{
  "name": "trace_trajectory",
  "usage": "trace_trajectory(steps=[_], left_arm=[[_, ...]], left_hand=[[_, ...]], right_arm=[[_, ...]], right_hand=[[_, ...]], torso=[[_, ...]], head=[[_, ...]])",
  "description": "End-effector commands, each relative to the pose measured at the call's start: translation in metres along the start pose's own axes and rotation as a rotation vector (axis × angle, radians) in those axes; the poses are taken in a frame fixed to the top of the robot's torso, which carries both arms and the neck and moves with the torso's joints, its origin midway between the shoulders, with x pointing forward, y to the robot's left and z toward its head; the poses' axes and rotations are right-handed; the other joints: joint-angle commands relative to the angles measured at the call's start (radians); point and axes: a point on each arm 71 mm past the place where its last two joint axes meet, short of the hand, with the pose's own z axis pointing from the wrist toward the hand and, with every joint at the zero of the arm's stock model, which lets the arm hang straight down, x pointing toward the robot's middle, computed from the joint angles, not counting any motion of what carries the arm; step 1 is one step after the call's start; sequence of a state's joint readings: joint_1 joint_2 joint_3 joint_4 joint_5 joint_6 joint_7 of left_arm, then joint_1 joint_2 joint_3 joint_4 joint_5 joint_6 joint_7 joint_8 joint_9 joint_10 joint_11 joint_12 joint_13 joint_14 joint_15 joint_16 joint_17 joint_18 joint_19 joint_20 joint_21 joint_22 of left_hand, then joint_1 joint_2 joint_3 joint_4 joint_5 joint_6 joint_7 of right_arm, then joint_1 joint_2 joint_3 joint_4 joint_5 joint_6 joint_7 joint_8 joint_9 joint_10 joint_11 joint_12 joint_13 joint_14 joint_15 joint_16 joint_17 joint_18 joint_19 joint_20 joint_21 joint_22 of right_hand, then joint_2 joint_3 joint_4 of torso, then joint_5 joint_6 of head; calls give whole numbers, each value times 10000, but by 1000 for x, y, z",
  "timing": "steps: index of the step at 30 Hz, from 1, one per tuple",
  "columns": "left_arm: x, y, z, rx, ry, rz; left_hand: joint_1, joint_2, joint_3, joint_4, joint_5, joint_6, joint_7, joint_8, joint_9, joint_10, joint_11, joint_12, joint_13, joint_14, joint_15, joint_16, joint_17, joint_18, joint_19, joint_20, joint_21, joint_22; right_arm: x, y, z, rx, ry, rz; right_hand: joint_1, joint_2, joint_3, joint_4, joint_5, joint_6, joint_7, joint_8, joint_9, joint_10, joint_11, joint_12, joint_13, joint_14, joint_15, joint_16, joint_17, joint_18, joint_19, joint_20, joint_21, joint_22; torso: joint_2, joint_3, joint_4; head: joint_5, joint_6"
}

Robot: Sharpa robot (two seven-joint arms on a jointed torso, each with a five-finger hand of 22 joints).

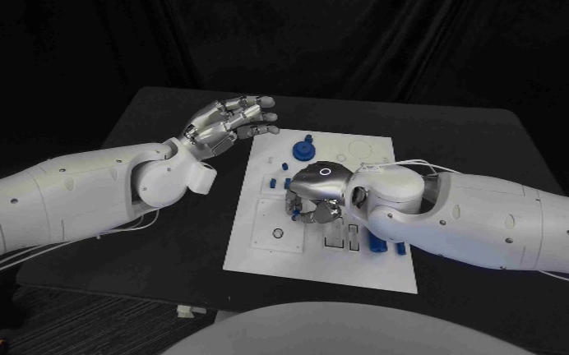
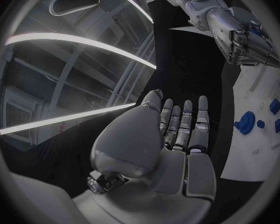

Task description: Assemble the parts on the task board

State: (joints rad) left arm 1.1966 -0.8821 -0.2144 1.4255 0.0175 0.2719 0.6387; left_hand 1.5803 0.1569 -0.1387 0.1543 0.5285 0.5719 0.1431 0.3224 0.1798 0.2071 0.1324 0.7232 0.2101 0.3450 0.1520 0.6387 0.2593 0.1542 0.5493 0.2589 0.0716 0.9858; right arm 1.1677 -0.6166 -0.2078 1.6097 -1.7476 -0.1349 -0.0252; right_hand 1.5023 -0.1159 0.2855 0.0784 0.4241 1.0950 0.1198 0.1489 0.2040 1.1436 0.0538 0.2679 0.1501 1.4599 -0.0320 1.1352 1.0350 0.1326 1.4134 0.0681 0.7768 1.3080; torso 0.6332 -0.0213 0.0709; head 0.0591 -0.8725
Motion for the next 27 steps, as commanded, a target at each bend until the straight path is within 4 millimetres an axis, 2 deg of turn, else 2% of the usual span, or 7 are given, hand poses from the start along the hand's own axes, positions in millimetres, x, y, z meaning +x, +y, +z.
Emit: trace_trajectory(steps=[1,18,23,25,26,27], left_arm=[[1,1,1,77,112,-179],[1,3,0,23,118,-210],[1,3,0,4,117,-219],[1,4,0,-12,112,-221],[1,4,0,-21,109,-221],[1,4,0,-28,108,-222]], left_hand=[[-63,20,40,-16,61,-32,20,66,-7,-56,24,53,-8,-70,0,46,-9,165,-20,22,-35,13],[-55,27,64,-38,64,-44,20,70,-15,-65,25,55,-17,-81,-2,45,-13,166,-29,20,-36,15],[-55,27,64,-38,64,-44,20,70,-15,-65,25,55,-17,-81,-2,45,-13,166,-29,20,-36,15],[-53,33,84,-54,64,-54,21,73,-23,-74,27,57,-24,-92,-5,43,-17,166,-37,17,-37,17],[-53,33,84,-54,64,-54,21,73,-23,-74,27,57,-24,-92,-5,43,-17,166,-37,17,-37,17],[-53,33,84,-54,64,-54,21,73,-23,-74,27,57,-24,-92,-5,43,-17,166,-37,17,-37,17]], right_arm=[[2,1,0,-36,79,-23],[7,-1,2,78,247,10],[10,-2,2,105,389,31],[11,-2,3,94,430,39],[11,-2,3,84,440,42],[11,-2,3,75,443,45]], right_hand=[[9,-14,32,-18,-34,-58,2,-54,-16,43,4,-16,15,35,37,-48,-4,-104,-15,26,-26,1008],[16,-25,50,-55,-36,-98,24,-102,-27,56,16,-38,18,-10,47,-118,-79,-86,-63,31,-148,982],[-84,-64,36,-76,-260,-505,156,-386,-124,-154,127,-82,59,-160,144,-267,-232,-47,-243,90,-543,900],[-201,-89,2,-38,-608,-862,247,-611,-212,-491,226,-127,92,-282,237,-370,-351,-19,-386,158,-841,837],[-266,-113,-21,-10,-777,-1083,245,-734,-261,-686,243,-153,106,-333,257,-397,-388,-1,-446,186,-956,813],[-301,-134,-36,5,-870,-1291,176,-828,-305,-830,261,-176,111,-363,279,-408,-404,8,-477,202,-1009,802]], torso=[[3,-3,0],[1,1,3],[-5,-7,2],[-4,-8,7],[-4,-9,6],[1,-7,7]], head=[[16,-2],[30,-2],[40,-2],[37,-2],[38,-2],[35,-2]])
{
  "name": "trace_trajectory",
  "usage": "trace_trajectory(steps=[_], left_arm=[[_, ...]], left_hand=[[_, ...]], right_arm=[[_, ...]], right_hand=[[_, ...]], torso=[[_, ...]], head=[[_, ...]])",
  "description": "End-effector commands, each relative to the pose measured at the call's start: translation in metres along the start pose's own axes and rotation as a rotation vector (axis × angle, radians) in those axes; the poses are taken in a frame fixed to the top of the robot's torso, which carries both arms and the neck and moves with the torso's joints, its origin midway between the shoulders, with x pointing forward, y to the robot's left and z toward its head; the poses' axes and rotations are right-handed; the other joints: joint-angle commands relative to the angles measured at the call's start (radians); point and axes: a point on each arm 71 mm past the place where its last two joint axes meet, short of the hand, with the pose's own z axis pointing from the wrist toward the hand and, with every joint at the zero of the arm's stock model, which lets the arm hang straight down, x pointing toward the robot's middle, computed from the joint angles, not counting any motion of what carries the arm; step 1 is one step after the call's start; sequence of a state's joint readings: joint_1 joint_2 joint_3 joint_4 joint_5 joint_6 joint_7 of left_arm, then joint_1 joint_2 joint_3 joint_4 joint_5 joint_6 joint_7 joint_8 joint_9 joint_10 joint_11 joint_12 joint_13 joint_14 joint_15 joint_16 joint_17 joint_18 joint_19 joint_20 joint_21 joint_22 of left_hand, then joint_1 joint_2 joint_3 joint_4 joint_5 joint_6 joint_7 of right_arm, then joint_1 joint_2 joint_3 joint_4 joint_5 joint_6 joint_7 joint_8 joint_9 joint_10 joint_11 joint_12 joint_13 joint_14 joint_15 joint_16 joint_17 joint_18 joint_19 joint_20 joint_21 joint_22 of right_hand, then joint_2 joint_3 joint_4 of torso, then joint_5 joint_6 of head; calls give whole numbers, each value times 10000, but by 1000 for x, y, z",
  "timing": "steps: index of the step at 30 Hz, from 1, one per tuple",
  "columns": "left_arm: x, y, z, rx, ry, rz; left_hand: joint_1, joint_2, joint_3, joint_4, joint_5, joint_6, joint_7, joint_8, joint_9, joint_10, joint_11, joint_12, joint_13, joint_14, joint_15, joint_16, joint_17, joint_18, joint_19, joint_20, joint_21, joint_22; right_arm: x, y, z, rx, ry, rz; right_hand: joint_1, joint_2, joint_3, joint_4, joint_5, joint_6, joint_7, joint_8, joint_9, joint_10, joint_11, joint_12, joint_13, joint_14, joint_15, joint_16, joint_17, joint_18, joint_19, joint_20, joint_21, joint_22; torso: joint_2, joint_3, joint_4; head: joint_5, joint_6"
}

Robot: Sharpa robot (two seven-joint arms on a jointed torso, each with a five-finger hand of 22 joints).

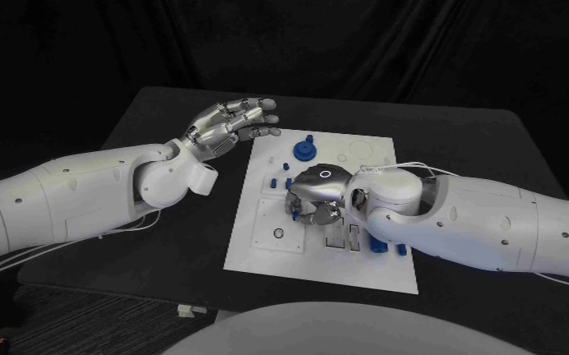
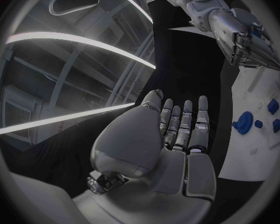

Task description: Assemble the parts on the task board

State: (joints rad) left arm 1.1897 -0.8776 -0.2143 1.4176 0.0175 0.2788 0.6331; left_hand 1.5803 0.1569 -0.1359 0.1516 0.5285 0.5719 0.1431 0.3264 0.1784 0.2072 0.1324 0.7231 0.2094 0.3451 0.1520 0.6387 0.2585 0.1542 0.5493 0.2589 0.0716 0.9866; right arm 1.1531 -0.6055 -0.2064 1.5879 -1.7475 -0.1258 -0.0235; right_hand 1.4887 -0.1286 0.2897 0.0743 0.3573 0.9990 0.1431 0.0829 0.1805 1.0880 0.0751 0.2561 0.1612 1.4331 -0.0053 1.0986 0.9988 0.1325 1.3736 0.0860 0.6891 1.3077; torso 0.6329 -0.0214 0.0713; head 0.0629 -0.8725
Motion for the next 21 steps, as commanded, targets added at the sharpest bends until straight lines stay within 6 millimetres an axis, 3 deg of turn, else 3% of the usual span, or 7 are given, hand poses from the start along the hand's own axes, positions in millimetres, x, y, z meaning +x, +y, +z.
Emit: trace_trajectory(steps=[1,7,11,15,21], left_arm=[[1,0,0,68,97,-166],[1,1,0,28,83,-170],[0,2,0,-7,77,-177],[0,3,0,-32,72,-180],[0,3,-1,-52,76,-195]], left_hand=[[-53,33,56,-26,65,-54,22,33,-8,-74,27,57,-16,-92,-5,44,-9,167,-37,18,-38,9],[-53,33,56,-26,65,-54,22,33,-8,-74,27,57,-16,-92,-5,44,-9,167,-37,18,-38,9],[-53,33,56,-26,65,-54,22,33,-8,-74,27,57,-16,-92,-5,44,-9,167,-37,18,-38,9],[-54,42,73,-36,64,-63,24,35,-14,-81,25,59,-22,-98,-3,44,-11,167,-44,16,-39,10],[-54,42,73,-36,64,-63,24,35,-14,-81,25,59,-22,-98,-3,44,-11,167,-44,16,-39,10]], right_arm=[[4,0,0,0,271,-37],[5,0,0,-57,256,-26],[5,0,-1,-107,197,-16],[5,-1,-2,-126,139,-10],[2,-5,-9,-105,-332,16]], right_hand=[[-191,-12,-85,60,-267,-527,-140,-208,-110,-394,66,-65,10,-124,35,-53,-61,21,-111,38,-195,792],[-347,-59,-210,136,-646,-867,-154,-186,-155,-810,139,21,107,-248,82,-78,-130,59,-231,117,-425,745],[-492,-60,-566,204,-1246,-1719,-386,-204,-296,-1839,274,75,217,-436,87,-132,-262,127,-391,178,-813,666],[-581,-6,-918,274,-1675,-2088,-493,-186,-379,-2349,313,263,329,-529,68,-140,-330,151,-453,175,-988,635],[-520,77,-1389,376,-1875,-2402,-603,-139,-488,-3246,399,447,388,-713,74,-258,-545,207,-599,184,-1475,548]], torso=[[3,-6,3],[10,0,4],[6,-1,-3],[5,1,-2],[1,0,2]], head=[[-4,-2],[-6,-2],[4,-2],[-6,-2],[-19,-2]])
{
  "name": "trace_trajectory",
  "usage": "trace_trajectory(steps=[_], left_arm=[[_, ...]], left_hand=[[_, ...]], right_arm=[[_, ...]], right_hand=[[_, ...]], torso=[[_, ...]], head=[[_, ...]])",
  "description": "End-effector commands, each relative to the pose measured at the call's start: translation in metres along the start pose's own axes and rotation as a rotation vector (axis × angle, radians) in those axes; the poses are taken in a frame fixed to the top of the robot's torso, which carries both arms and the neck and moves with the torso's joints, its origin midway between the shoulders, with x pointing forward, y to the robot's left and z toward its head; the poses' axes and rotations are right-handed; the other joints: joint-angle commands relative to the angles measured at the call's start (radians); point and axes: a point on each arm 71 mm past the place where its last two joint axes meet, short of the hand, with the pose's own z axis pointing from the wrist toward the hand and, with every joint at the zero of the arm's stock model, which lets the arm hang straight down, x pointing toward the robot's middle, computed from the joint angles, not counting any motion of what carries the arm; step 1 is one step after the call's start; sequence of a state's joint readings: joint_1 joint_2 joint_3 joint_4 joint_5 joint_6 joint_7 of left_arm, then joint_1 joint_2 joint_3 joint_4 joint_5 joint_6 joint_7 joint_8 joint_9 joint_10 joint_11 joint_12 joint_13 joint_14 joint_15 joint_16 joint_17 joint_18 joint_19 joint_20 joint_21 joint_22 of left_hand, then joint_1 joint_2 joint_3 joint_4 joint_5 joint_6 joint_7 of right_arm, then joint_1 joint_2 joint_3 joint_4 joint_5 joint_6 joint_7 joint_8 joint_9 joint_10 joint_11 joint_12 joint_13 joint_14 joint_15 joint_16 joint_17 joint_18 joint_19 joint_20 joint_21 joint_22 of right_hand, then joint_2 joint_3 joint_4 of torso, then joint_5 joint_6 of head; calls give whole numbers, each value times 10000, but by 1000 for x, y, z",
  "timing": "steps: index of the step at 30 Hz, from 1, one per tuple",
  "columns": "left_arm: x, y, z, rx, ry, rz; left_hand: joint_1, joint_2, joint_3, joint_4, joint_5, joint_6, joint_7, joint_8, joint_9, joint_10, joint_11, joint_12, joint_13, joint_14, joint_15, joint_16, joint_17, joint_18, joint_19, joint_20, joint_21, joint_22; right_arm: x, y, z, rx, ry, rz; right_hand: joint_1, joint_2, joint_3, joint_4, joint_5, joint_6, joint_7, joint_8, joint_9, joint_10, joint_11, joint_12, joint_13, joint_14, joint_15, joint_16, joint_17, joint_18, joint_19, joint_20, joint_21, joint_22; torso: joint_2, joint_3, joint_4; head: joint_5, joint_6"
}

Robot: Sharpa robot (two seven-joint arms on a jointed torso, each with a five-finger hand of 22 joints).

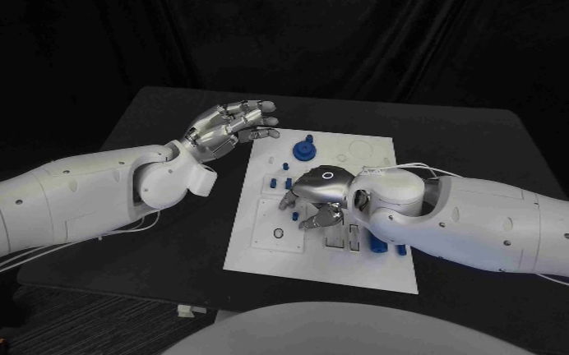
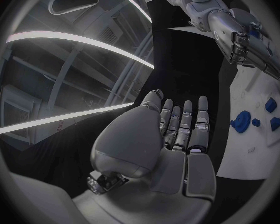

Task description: Assemble the parts on the task board

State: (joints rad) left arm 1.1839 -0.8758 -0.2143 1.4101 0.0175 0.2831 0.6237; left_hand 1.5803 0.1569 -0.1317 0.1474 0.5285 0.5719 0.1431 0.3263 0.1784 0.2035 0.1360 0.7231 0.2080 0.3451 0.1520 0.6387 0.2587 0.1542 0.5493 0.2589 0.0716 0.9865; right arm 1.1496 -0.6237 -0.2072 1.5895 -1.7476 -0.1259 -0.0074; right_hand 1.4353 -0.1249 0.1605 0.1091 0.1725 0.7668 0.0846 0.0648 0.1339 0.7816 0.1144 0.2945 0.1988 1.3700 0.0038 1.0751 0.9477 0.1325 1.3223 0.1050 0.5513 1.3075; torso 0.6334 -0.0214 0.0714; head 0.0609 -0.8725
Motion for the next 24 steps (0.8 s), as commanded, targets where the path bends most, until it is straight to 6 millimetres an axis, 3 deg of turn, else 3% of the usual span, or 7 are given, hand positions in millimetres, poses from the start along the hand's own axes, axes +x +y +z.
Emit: trace_trajectory(steps=[1,3,5,6,10,14,24], left_arm=[[1,0,0,80,105,-168],[1,0,0,72,97,-167],[1,0,-1,67,85,-163],[0,0,-1,64,81,-161],[0,0,-1,55,69,-155],[0,0,-1,57,69,-154],[1,1,0,31,71,-154]], left_hand=[[-54,42,31,6,64,-63,24,35,-15,-44,-11,58,-8,-99,-3,44,-12,167,-44,15,-39,11],[-54,42,31,6,64,-63,24,35,-15,-44,-11,58,-8,-99,-3,44,-12,167,-44,15,-39,11],[-54,42,31,6,64,-63,24,35,-15,-44,-11,58,-8,-99,-3,44,-12,167,-44,15,-39,11],[-54,42,31,6,64,-63,24,35,-15,-44,-11,58,-8,-99,-3,44,-12,167,-44,15,-39,11],[-54,42,31,6,64,-63,24,35,-15,-44,-11,58,-8,-99,-3,44,-12,167,-44,15,-39,11],[-54,42,31,6,64,-63,24,35,-15,-44,-11,58,-8,-99,-3,44,-12,167,-44,15,-39,11],[-62,54,58,-9,67,-82,21,38,-26,-60,-17,60,-19,-105,6,47,-16,167,-57,12,-40,13]], right_arm=[[-2,0,-5,-91,-430,-31],[-7,-3,-10,-21,-643,-58],[-16,-9,-17,139,-871,40],[-21,-11,-20,237,-952,126],[-39,-24,-32,762,-1048,276],[-56,-45,-53,1559,-1224,263],[-55,-79,-90,2652,-1400,383]], right_hand=[[17,41,-128,40,-28,-79,-20,50,-25,-224,10,81,15,-88,-16,-24,-41,204,-82,-5,-87,554],[-38,57,-261,147,-19,-30,-12,92,-27,-339,22,171,23,-81,-4,15,-26,198,-64,3,-68,564],[-131,25,-459,333,-22,97,185,158,-37,-429,61,248,-16,11,125,146,67,135,55,70,181,620],[-140,-18,-563,463,-11,161,201,182,-54,-518,104,211,-96,74,200,226,124,110,128,124,301,646],[-37,-174,-812,895,15,-80,197,95,-231,-727,213,52,-447,222,332,445,267,78,315,252,602,711],[285,-525,-1089,1756,-144,-352,70,27,-426,-960,266,-132,-814,193,316,429,164,108,323,273,534,698],[71,-949,-1545,1891,-511,-172,-83,62,-553,-837,241,-125,-1111,565,262,998,740,-24,710,238,1572,909]], torso=[[-5,0,0],[-6,0,0],[-4,0,-1],[-4,0,-2],[-3,1,-7],[-14,-4,-2],[-30,-18,2]], head=[[10,-2],[21,-2],[20,-2],[16,-2],[6,-2],[-47,-2],[4,-2]])
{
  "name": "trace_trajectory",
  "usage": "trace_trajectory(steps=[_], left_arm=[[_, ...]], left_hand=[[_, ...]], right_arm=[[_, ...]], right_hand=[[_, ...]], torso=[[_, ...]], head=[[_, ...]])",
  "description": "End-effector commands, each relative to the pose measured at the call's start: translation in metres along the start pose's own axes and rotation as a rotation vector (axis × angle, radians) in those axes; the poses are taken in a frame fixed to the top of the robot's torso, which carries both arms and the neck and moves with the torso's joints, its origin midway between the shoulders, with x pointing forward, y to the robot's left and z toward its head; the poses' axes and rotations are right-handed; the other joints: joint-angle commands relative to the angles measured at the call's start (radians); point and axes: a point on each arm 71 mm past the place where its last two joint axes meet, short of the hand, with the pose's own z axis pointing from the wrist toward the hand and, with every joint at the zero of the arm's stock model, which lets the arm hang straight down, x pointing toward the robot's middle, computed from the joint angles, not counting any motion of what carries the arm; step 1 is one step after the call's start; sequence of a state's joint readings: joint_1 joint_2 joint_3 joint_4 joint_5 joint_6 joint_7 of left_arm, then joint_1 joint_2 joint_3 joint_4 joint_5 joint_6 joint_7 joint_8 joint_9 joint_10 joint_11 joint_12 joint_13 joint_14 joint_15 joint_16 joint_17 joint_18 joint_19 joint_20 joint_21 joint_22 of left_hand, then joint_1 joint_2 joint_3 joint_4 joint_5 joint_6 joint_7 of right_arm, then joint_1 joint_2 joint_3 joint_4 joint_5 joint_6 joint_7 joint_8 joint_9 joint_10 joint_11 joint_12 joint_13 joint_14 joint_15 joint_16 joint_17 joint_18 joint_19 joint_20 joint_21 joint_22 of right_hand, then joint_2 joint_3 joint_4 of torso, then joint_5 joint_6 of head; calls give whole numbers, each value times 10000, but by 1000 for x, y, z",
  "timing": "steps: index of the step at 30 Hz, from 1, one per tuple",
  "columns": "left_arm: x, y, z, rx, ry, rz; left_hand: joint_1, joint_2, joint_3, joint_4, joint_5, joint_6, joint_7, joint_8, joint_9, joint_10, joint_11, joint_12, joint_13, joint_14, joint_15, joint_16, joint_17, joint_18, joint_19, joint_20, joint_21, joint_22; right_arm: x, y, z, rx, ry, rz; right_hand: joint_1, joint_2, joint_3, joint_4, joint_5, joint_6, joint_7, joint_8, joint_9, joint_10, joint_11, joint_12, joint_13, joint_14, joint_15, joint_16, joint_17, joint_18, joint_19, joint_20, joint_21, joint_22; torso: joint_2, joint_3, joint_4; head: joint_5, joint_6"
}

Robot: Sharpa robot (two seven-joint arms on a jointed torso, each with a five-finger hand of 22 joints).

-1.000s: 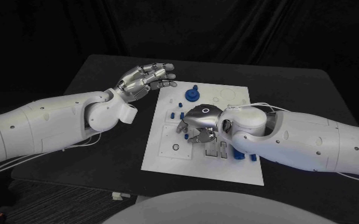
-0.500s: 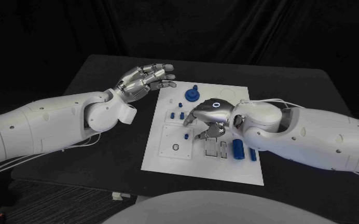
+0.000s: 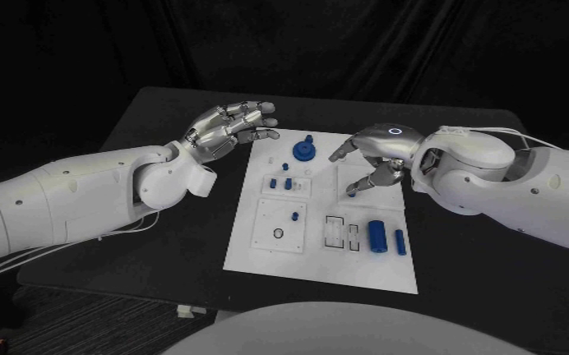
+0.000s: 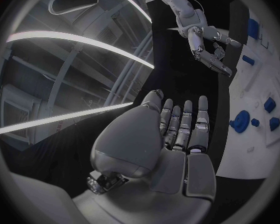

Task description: Assemble the parts on the task board

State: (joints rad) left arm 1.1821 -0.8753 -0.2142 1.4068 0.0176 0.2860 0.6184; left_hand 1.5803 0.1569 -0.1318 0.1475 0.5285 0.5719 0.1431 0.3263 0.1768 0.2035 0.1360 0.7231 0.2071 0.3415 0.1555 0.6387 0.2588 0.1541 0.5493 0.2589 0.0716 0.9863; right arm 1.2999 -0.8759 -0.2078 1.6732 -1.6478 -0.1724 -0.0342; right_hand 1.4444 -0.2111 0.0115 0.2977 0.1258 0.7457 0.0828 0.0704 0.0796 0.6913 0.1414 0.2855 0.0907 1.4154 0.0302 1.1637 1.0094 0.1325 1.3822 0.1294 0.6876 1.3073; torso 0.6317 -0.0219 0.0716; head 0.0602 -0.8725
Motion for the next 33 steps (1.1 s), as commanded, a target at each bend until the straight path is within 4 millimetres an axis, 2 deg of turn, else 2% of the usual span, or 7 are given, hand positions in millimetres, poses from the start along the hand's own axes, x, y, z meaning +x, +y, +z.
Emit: trace_trajectory(steps=[1,5,12,19,24,26,33], left_arm=[[2,1,1,94,74,-141],[2,2,2,91,76,-143],[2,3,2,49,74,-164],[1,5,1,17,50,-169],[1,6,1,-16,57,-191],[1,7,1,-34,55,-201],[0,10,-1,-125,19,-235]], left_hand=[[-60,65,85,-28,85,-86,21,45,-16,-67,-15,64,-17,-71,-25,51,-19,168,-64,11,-40,17],[-53,76,119,-55,108,-97,21,51,-25,-75,-10,68,-26,-77,-20,53,-22,166,-72,11,-39,21],[-51,78,131,-66,113,-101,22,53,-29,-79,-8,69,-30,-79,-19,54,-23,166,-75,11,-38,23],[-45,81,157,-91,121,-109,25,57,-36,-86,-4,71,-37,-84,-14,56,-26,164,-81,12,-37,27],[-42,83,174,-106,125,-114,27,60,-41,-89,0,73,-42,-87,-12,57,-28,163,-84,12,-36,29],[-42,83,174,-106,125,-114,27,60,-41,-89,0,73,-42,-87,-12,57,-28,163,-84,12,-36,29],[-41,91,195,-121,131,-118,32,63,-46,-93,4,75,-47,-90,-7,59,-30,162,-88,13,-35,32]], right_arm=[[3,-10,-7,438,-176,308],[12,-17,-13,548,-156,431],[30,-25,-19,744,70,642],[42,-25,-18,720,186,766],[48,-24,-15,649,190,821],[49,-23,-14,635,199,840],[52,-22,-12,567,132,879]], right_hand=[[-125,-103,-88,5,-66,117,-122,22,-25,166,-62,3,-67,262,-81,369,428,-77,257,-59,672,1004],[-326,-109,-114,3,-181,279,-226,46,-71,504,-165,82,-173,559,-170,803,925,-204,567,-163,1566,1172],[-328,-11,-38,-6,-268,412,-163,65,-93,783,-216,120,-232,643,-124,854,966,-241,663,-161,1765,1197],[34,486,312,-81,-95,733,-106,155,-93,1475,-265,188,-256,673,-93,838,932,-248,691,-131,1876,1204],[497,875,520,-350,534,926,-204,202,-93,1869,-298,90,-264,681,-113,839,922,-248,685,-142,1943,1209],[580,973,536,-466,656,1004,-287,220,-90,2031,-324,58,-257,685,-134,846,927,-253,685,-153,1989,1216],[682,1225,573,-711,901,1413,-185,337,-67,2786,-462,11,-241,689,-237,832,897,-256,690,-241,2110,1230]], torso=[[-17,-15,-3],[-6,-6,0],[13,21,-14],[12,24,-6],[20,18,4],[22,16,4],[21,9,2]], head=[[15,-2],[-16,-2],[11,-2],[-1,-2],[-7,-2],[2,-2],[-11,-2]])
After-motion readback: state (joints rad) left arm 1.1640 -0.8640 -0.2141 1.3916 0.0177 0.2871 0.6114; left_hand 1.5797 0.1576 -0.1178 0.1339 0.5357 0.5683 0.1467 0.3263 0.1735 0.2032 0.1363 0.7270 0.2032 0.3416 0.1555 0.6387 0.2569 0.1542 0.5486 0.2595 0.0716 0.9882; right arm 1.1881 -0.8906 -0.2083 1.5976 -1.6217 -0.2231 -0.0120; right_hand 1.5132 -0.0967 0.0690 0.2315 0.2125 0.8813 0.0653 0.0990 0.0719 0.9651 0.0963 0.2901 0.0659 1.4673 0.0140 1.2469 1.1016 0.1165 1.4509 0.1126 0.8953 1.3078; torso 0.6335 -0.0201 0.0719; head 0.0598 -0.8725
